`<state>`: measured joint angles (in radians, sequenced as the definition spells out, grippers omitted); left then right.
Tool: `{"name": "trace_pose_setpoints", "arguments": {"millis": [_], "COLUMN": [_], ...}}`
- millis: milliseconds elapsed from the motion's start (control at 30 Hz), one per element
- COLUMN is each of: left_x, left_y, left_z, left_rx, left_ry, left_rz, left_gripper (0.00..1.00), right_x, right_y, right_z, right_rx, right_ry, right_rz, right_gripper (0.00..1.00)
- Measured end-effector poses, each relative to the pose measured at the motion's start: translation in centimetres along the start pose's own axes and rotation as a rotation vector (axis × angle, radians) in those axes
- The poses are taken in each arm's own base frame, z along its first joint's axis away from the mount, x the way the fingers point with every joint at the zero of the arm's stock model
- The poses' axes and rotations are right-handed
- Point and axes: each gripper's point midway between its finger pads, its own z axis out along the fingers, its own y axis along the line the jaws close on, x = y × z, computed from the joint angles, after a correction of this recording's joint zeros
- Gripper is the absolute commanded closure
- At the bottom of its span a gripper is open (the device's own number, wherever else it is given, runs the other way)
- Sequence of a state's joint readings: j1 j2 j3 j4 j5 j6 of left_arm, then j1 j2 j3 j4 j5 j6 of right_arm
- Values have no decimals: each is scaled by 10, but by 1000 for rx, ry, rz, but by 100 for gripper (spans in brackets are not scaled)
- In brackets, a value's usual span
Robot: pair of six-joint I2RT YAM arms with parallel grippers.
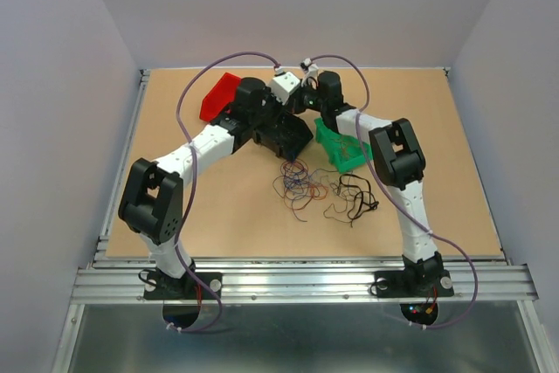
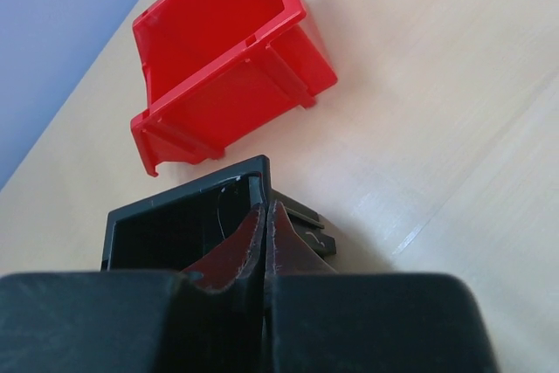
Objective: Untangle the cables
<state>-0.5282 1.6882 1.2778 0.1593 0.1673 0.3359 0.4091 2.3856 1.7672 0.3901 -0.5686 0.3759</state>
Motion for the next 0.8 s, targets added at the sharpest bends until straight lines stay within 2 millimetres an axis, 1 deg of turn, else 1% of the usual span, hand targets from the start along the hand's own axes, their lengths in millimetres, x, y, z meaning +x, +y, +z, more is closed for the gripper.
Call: {"name": "trace_pose_setpoints", "arguments": {"millis": [133, 233, 367, 433, 467, 533, 700, 800], "left_x": [8, 15, 21, 21, 20, 19, 13, 10], "left_y": [1, 2, 4, 5, 5, 6, 8, 10], "left_z": [6, 11, 14, 14, 14, 14, 15, 16], "left_rx": [-6, -12, -28, -34, -35, -37, -48, -55], "left_ry": [19, 38, 54, 55, 53, 47, 24, 14], "left_rz": [2, 3, 3, 4, 4, 4, 6, 7], "left_gripper": [100, 100, 100, 100, 100, 100, 100, 100], "right_x": [1, 3, 4, -3, -6, -8, -9, -1], "right_y": [0, 4, 12, 17, 19, 22, 21, 21], "right_z": [-4, -13, -28, -29, -29, -27, -27, -30], "right_rx": [12, 24, 34, 25, 20, 14, 14, 16], "right_ry": [-12, -22, -34, -54, -64, -75, -77, -67], "right_rz": [-23, -48, -89, -119, -130, -146, -163, -165], "right_gripper": [99, 98, 89, 88, 89, 98, 99, 100]}}
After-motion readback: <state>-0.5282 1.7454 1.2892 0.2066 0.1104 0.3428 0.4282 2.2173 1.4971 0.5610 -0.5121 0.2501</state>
